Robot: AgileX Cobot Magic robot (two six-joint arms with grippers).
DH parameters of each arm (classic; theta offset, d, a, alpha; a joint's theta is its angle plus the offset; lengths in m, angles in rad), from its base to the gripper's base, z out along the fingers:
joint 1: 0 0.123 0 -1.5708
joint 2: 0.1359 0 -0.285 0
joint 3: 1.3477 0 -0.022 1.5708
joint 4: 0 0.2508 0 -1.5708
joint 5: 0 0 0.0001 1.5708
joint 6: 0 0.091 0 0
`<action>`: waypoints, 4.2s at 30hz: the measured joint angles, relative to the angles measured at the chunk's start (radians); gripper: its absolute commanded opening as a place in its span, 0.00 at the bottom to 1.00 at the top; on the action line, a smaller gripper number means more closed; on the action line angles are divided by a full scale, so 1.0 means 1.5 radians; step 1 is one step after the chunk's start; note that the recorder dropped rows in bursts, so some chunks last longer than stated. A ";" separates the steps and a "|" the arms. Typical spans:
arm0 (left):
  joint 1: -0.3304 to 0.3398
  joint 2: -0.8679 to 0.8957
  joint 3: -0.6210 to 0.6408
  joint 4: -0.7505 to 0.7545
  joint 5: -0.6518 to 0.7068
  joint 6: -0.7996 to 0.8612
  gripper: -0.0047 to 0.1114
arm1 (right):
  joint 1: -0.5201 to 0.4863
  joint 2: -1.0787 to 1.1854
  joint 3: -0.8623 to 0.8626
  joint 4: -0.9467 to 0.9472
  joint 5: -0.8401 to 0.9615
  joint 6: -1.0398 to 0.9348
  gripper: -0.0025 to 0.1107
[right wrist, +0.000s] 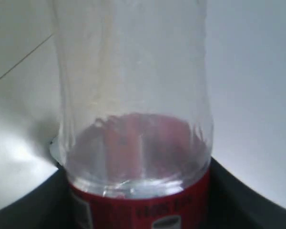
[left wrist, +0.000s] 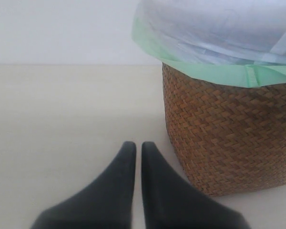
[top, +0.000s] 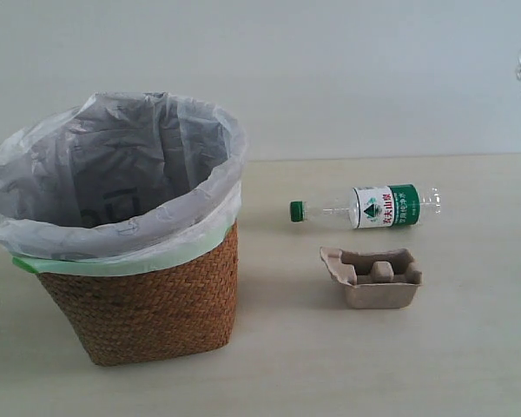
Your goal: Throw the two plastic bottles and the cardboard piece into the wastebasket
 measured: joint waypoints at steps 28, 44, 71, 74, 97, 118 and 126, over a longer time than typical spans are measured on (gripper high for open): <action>0.000 0.000 0.000 0.000 0.000 0.000 0.07 | 0.266 0.121 -0.146 0.255 -0.483 0.201 0.42; 0.000 0.000 0.000 0.000 0.000 0.000 0.07 | 0.337 0.215 -0.218 0.143 -0.509 0.376 0.90; 0.000 0.000 0.000 0.000 0.000 0.000 0.07 | 0.002 0.379 -0.219 0.515 -0.180 0.386 0.90; 0.000 0.000 0.000 0.000 0.000 0.000 0.07 | 0.001 0.411 -0.219 0.507 -0.247 0.391 0.90; 0.000 0.000 0.000 0.000 0.000 0.000 0.07 | -0.001 0.794 -0.545 0.380 -0.283 0.351 0.61; 0.000 0.000 0.000 0.000 0.000 0.000 0.07 | -0.001 0.669 -0.544 0.465 -0.183 0.339 0.02; 0.000 0.000 0.000 0.000 0.000 0.000 0.07 | -0.001 0.489 -0.544 0.516 -0.107 0.435 0.02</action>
